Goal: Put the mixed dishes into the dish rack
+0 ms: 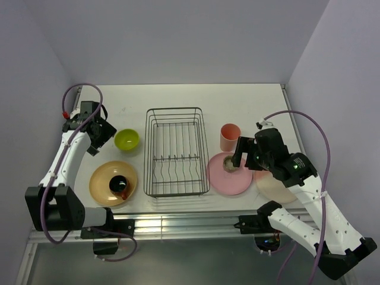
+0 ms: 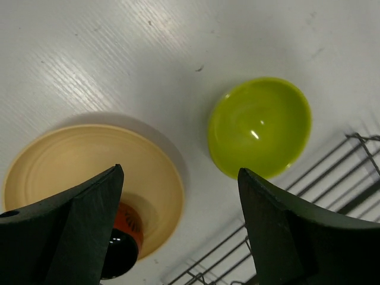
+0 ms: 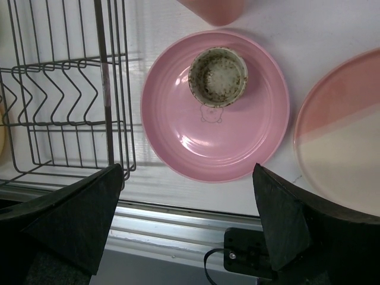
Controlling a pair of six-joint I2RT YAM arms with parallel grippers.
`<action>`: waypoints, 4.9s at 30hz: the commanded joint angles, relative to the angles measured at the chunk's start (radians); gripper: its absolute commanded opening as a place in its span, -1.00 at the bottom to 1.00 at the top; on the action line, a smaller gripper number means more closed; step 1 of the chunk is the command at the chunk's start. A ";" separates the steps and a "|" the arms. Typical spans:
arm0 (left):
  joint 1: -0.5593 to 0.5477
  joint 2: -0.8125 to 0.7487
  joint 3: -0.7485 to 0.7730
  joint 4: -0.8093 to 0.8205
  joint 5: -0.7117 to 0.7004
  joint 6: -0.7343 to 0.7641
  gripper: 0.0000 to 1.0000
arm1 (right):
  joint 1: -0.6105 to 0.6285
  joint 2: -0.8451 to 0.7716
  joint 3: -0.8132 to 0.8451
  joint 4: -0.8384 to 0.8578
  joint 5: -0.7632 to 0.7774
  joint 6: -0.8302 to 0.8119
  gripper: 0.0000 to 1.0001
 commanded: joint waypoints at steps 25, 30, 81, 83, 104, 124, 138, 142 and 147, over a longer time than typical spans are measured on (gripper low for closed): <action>0.068 0.354 0.054 0.181 0.177 0.111 -1.00 | -0.004 0.004 0.065 -0.033 -0.029 -0.098 0.95; 0.071 0.282 0.083 0.140 0.189 0.120 -1.00 | -0.004 0.097 0.117 -0.021 -0.062 -0.137 0.95; -0.314 -0.269 -0.179 0.733 0.916 -0.625 -1.00 | 0.200 0.634 0.726 0.326 -0.440 0.118 0.99; -0.316 -0.273 -0.182 0.738 0.916 -0.630 -1.00 | 0.202 0.647 0.725 0.312 -0.416 0.123 0.99; -0.345 -0.255 -0.178 0.747 0.883 -0.622 -1.00 | 0.222 0.677 0.725 0.330 -0.438 0.147 0.31; -0.339 -0.267 -0.080 0.323 0.696 -0.491 0.98 | 0.231 0.708 0.782 0.254 -0.278 0.064 -1.00; -0.328 -0.338 0.032 -0.041 0.424 -0.334 0.90 | 0.240 1.016 0.918 0.172 0.267 -0.212 -1.00; -0.328 -0.330 0.051 -0.073 0.435 -0.308 0.88 | 0.265 1.093 0.937 0.214 0.384 -0.247 -1.00; -0.328 -0.302 0.086 -0.136 0.433 -0.273 0.86 | 0.306 1.197 0.975 0.257 0.463 -0.284 -1.00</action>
